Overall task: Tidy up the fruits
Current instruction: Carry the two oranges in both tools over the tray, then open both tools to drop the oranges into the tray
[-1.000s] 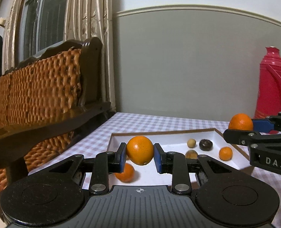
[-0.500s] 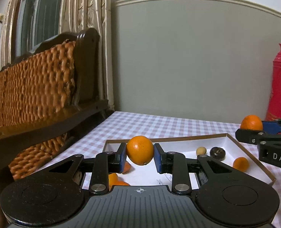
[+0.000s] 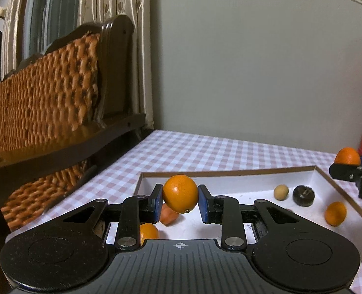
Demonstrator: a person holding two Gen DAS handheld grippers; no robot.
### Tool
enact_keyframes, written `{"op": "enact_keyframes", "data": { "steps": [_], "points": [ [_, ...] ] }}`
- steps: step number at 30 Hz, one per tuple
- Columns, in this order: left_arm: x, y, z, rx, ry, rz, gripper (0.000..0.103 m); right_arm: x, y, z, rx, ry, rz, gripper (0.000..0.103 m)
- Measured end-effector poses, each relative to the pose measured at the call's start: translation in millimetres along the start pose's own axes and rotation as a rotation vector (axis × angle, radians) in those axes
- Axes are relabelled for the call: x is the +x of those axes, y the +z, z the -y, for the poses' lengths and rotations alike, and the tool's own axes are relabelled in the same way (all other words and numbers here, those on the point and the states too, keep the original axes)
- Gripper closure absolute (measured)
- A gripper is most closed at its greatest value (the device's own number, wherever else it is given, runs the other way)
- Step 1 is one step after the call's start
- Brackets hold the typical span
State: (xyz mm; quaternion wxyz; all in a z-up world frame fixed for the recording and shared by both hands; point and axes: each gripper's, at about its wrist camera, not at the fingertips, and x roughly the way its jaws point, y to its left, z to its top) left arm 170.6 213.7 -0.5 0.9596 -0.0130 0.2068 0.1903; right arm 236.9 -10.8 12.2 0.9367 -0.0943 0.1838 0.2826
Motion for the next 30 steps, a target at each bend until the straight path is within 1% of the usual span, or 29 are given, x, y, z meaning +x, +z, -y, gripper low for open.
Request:
{"op": "enact_keyframes", "data": {
  "steps": [3, 4, 5, 6, 7, 8, 9, 10, 11, 15, 21, 30],
  "points": [
    [6, 0, 0, -0.001, 0.009, -0.006, 0.073, 10, 1, 1, 0.000, 0.007, -0.011, 0.076],
    [7, -1, 0, -0.006, 0.026, -0.001, 0.063, 15, 1, 1, -0.004, 0.014, -0.019, 0.075],
    [5, -2, 0, -0.010, 0.052, 0.017, 0.015, 20, 1, 2, -0.009, 0.006, -0.027, 0.058],
    [-1, -3, 0, -0.014, 0.062, 0.056, 0.000, 22, -1, 3, -0.007, -0.036, -0.012, 0.013],
    [-9, -5, 0, -0.011, 0.063, 0.106, 0.000, 17, -4, 3, -0.007, -0.088, 0.047, 0.006],
    [-14, -4, 1, 0.007, 0.059, 0.106, 0.000, 12, -6, 4, -0.012, -0.088, 0.087, 0.006],
    [-17, -4, 1, 0.013, 0.064, 0.114, 0.000, 12, -4, 5, -0.012, -0.066, 0.061, 0.009],
    [-20, -3, 1, 0.008, 0.066, 0.123, 0.000, 11, -2, 7, -0.002, -0.062, 0.051, 0.009],
    [-23, -4, -1, -0.001, 0.066, 0.123, 0.000, 7, -2, 7, 0.007, -0.066, 0.066, 0.008],
    [-26, -3, -6, -0.014, 0.073, 0.116, 0.000, -2, -3, 5, 0.001, -0.062, 0.070, 0.008],
    [-30, -3, -10, -0.028, 0.067, 0.113, 0.000, -3, -3, 10, 0.015, -0.062, 0.053, 0.008],
    [-51, 0, -4, -0.020, 0.067, 0.141, 0.000, -30, 0, 9, 0.016, -0.068, 0.098, 0.007]
  ]
}}
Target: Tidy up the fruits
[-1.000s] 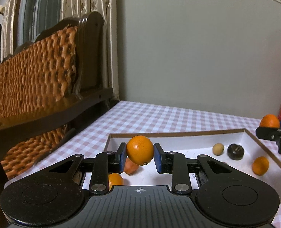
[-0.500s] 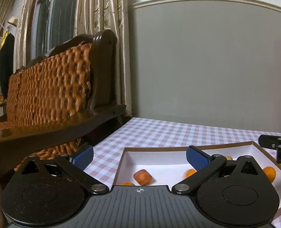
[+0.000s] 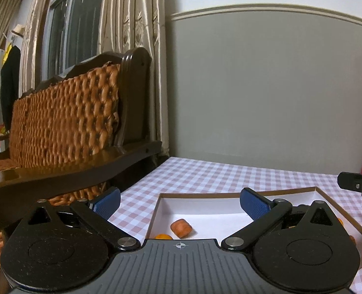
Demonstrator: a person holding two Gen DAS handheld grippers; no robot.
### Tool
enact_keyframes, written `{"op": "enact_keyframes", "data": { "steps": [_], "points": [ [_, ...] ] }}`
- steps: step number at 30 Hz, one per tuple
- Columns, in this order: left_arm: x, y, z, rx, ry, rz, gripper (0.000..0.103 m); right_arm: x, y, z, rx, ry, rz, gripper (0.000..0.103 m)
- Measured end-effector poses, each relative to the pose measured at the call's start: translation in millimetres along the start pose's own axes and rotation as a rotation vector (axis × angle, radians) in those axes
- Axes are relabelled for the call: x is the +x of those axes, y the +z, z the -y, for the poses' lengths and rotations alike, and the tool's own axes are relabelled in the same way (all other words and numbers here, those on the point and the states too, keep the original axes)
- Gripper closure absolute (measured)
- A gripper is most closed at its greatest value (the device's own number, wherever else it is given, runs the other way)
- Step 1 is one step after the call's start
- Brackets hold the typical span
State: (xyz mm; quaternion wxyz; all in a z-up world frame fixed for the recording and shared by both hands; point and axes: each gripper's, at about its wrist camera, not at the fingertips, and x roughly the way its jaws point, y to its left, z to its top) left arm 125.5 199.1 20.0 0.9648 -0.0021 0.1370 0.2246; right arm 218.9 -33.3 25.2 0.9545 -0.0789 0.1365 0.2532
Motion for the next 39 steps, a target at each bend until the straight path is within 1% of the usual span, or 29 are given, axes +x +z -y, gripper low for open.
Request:
{"op": "enact_keyframes", "data": {
  "steps": [5, 9, 14, 19, 21, 22, 26, 29, 39],
  "points": [
    [-23, -5, -1, 0.007, -0.006, 0.008, 0.000, -13, -3, 2, 0.012, -0.005, -0.004, 0.007],
    [-48, -13, -5, -0.001, -0.008, 0.013, 0.000, -31, -5, -2, 0.015, 0.002, 0.004, 0.007],
    [-85, -20, -10, -0.017, -0.024, 0.030, 0.000, -71, -15, -10, -0.004, 0.016, 0.024, 0.007],
    [-120, -29, -8, -0.028, -0.072, 0.027, 0.000, -109, -27, -22, -0.028, 0.037, 0.027, 0.007],
    [-135, -29, -8, -0.046, -0.093, 0.063, 0.000, -124, -31, -27, -0.047, 0.043, 0.040, 0.007],
    [-140, -30, -6, -0.037, -0.091, 0.068, 0.000, -131, -32, -29, -0.051, 0.040, 0.050, 0.007],
    [-151, -35, 0, -0.010, -0.115, 0.076, 0.000, -147, -36, -27, -0.033, 0.014, 0.066, 0.006],
    [-155, -38, 2, 0.006, -0.125, 0.079, 0.000, -152, -38, -21, 0.002, 0.000, 0.053, 0.006],
    [-154, -41, 5, 0.009, -0.117, 0.060, 0.000, -156, -46, -23, -0.004, -0.009, 0.043, 0.006]
  ]
}}
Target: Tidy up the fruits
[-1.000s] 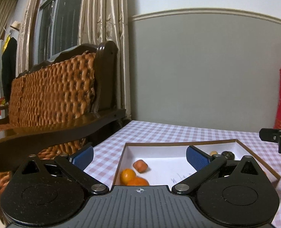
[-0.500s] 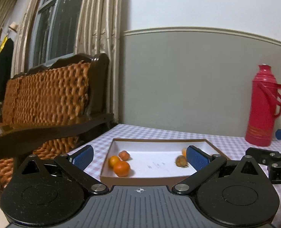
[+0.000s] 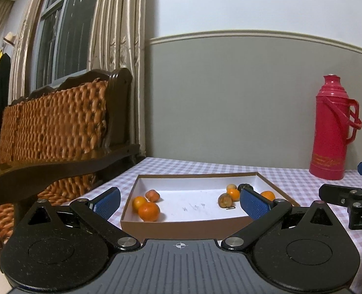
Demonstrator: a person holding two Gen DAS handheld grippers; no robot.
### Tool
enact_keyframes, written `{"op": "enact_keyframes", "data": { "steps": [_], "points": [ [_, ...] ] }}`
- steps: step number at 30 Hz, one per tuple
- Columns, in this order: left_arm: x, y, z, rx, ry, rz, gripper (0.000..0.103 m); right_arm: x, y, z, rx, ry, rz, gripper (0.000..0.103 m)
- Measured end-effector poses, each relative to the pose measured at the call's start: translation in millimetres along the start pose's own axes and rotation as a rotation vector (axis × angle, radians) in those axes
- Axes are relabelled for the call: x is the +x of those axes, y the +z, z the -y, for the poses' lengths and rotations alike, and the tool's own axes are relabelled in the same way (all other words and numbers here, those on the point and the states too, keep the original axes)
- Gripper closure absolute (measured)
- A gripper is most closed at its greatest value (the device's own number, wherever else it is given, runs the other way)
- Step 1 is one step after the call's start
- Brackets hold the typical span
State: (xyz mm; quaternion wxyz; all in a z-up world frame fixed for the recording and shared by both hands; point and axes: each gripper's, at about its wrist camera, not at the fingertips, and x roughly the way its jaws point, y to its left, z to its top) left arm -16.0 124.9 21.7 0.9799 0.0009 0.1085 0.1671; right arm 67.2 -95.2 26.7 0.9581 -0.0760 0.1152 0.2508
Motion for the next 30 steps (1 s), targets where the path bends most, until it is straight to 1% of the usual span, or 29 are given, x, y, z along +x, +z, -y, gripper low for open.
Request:
{"op": "enact_keyframes", "data": {
  "steps": [8, 30],
  "points": [
    [1.6, -0.3, -3.8, -0.024, 0.005, -0.013, 0.000, -1.5, -1.1, 1.1, 0.007, -0.011, 0.004, 0.006],
    [1.0, 0.0, 1.5, -0.019, 0.008, -0.008, 0.000, -2.8, -0.9, -1.6, 0.003, -0.012, -0.001, 0.006]
  ]
}}
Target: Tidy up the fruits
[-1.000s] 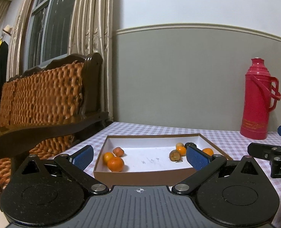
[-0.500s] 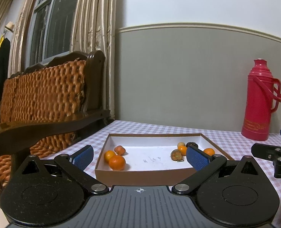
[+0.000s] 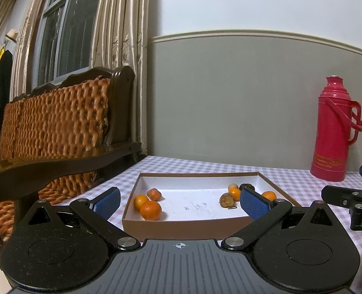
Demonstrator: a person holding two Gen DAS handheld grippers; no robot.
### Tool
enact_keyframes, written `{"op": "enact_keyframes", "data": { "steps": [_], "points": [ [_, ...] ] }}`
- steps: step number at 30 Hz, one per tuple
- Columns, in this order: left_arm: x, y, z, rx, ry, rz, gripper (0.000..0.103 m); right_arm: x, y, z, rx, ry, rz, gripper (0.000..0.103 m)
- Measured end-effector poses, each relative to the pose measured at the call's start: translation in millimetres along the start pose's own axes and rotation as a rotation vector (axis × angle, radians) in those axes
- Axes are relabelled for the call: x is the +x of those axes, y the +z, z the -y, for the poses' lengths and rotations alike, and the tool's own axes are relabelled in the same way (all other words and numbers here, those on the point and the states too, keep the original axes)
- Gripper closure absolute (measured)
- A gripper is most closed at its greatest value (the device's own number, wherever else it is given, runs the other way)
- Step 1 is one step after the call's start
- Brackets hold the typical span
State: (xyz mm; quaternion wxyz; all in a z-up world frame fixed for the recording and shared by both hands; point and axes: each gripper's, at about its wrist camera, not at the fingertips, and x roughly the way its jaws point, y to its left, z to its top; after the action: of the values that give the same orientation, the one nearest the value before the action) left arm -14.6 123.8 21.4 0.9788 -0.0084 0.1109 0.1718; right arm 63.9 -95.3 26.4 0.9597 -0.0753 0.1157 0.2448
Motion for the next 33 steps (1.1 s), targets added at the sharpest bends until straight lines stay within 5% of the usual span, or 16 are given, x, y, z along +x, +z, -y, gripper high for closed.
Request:
{"op": "enact_keyframes", "data": {
  "steps": [33],
  "points": [
    [-3.5, -1.0, -1.2, -0.009, 0.010, 0.015, 0.000, -0.5, 0.0, -1.8, -0.001, 0.000, 0.001, 0.006]
  ]
}}
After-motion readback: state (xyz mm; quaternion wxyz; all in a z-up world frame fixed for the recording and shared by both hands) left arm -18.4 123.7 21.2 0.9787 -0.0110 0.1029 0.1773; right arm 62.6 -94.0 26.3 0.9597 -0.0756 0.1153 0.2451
